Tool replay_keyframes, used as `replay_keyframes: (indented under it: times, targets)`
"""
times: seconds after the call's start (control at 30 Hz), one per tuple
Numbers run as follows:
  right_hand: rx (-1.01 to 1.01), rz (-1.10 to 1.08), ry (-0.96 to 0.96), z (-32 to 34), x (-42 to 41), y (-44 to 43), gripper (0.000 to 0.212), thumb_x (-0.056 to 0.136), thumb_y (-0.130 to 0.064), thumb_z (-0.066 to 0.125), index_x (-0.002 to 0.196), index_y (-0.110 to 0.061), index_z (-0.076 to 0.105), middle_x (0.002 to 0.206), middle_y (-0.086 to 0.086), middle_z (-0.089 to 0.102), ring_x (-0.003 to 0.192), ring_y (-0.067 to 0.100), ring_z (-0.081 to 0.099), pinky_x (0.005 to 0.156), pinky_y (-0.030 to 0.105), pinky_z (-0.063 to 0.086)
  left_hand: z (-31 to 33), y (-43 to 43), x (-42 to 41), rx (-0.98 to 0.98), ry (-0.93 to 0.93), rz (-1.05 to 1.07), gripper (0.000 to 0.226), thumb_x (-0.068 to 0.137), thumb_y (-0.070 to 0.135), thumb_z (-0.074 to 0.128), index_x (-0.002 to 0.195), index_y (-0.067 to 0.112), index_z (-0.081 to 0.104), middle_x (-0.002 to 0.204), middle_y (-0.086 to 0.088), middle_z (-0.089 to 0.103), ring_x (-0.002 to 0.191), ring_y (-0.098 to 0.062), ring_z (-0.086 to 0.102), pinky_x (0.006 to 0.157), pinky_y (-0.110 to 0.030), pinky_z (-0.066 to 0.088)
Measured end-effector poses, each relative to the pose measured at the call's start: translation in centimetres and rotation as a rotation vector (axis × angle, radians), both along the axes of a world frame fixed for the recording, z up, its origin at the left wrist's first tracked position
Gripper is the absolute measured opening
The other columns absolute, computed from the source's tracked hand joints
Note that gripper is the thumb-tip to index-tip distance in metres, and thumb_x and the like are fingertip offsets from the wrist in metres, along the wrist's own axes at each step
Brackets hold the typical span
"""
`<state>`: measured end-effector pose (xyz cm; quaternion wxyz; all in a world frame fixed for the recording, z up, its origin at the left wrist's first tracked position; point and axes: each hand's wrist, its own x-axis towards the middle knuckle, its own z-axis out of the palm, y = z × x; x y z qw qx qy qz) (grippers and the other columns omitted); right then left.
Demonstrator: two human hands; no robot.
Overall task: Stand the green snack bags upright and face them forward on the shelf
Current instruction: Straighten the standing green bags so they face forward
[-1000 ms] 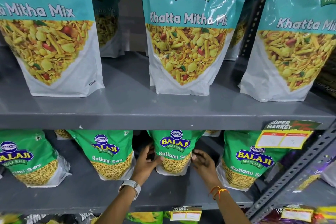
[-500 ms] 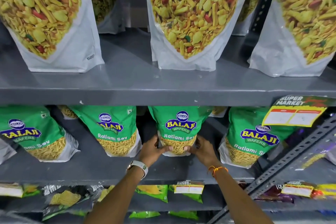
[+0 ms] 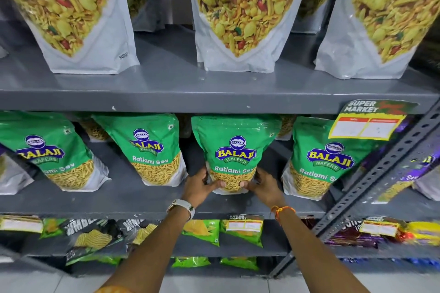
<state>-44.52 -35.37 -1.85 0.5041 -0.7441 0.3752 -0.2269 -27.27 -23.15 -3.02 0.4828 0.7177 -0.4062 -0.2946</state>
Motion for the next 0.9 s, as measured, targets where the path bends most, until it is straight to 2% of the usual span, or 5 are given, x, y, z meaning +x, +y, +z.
replay_keyframes:
  times: [0.3,0.4,0.63,0.77,0.9]
  targets:
    - [-0.017,-0.011,0.003,0.1,0.1,0.5,0.051,0.074,-0.014,0.075,0.119,-0.005,0.054,0.121,0.013,0.064,0.112,0.026,0.058,0.09,0.033,0.049,0.0,-0.1,0.0,0.057,-0.005,-0.003,0.058,0.073,0.036,0.073,0.124,0.02,0.049,0.124,-0.004,0.064,0.111,-0.019,0.06,0.098,-0.044,0.048]
    - [0.006,-0.007,-0.019,0.5,-0.1,1.1,0.051,0.076,-0.016,0.074,0.121,-0.006,0.053,0.115,0.005,0.064,0.105,0.017,0.057,0.077,0.008,0.048,0.3,0.0,-0.2,0.054,0.001,-0.022,0.059,0.074,0.035,0.072,0.126,0.019,0.048,0.126,-0.004,0.062,0.114,-0.019,0.059,0.099,-0.039,0.047]
    - [-0.025,-0.351,-0.149,-2.2,0.0,10.2,0.023,0.078,-0.026,0.071,0.075,-0.032,0.05,0.075,-0.006,0.059,0.074,0.018,0.058,0.062,0.03,0.045,-0.7,5.8,-1.3,-0.153,-0.064,0.292,0.049,0.073,0.053,0.064,0.117,0.033,0.056,0.117,0.011,0.061,0.105,0.002,0.055,0.088,-0.023,0.045]
    - [0.147,0.011,-0.147,-1.6,5.5,13.6,0.033,0.078,-0.026,0.072,0.108,-0.016,0.059,0.109,0.0,0.062,0.105,0.016,0.058,0.077,0.008,0.046,-1.5,11.2,3.4,-0.273,-0.124,0.622,0.027,0.073,0.048,0.066,0.095,0.042,0.052,0.093,0.009,0.055,0.086,-0.008,0.054,0.071,-0.023,0.043]
    - [0.201,0.047,-0.216,0.3,11.7,13.6,0.074,0.076,-0.01,0.073,0.137,-0.002,0.032,0.142,0.006,0.039,0.132,0.021,0.037,0.109,0.033,0.035,-1.6,11.7,10.1,-0.109,-0.027,0.695,0.061,0.071,0.016,0.077,0.122,0.005,0.045,0.12,-0.019,0.051,0.112,-0.038,0.05,0.093,-0.042,0.043]
